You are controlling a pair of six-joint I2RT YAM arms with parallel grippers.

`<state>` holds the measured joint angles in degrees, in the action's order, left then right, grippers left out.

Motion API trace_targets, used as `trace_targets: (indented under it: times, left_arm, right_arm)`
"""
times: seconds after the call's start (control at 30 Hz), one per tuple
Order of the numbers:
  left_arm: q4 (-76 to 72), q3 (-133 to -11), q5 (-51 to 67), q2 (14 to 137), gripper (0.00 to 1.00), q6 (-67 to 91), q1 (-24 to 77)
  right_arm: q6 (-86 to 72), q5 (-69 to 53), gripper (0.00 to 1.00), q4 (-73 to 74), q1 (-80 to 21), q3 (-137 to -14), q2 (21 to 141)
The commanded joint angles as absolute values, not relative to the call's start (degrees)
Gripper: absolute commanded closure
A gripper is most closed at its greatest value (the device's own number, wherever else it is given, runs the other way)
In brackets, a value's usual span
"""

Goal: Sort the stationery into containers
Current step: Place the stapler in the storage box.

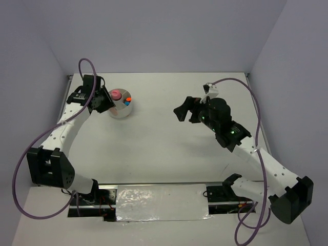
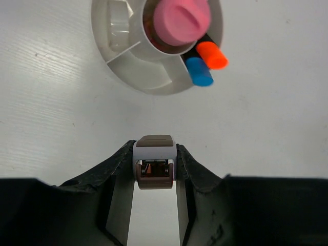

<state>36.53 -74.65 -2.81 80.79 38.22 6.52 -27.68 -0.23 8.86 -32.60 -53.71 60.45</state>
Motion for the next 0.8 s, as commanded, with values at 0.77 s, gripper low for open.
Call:
trace_targets:
  times: [0.77]
  left_arm:
    - [25.3,-75.8,-12.4,90.6,1.0,57.3,5.9]
  right_arm:
    - [-32.4,7.5,0.0,23.9,-32.7,-41.2,37.3]
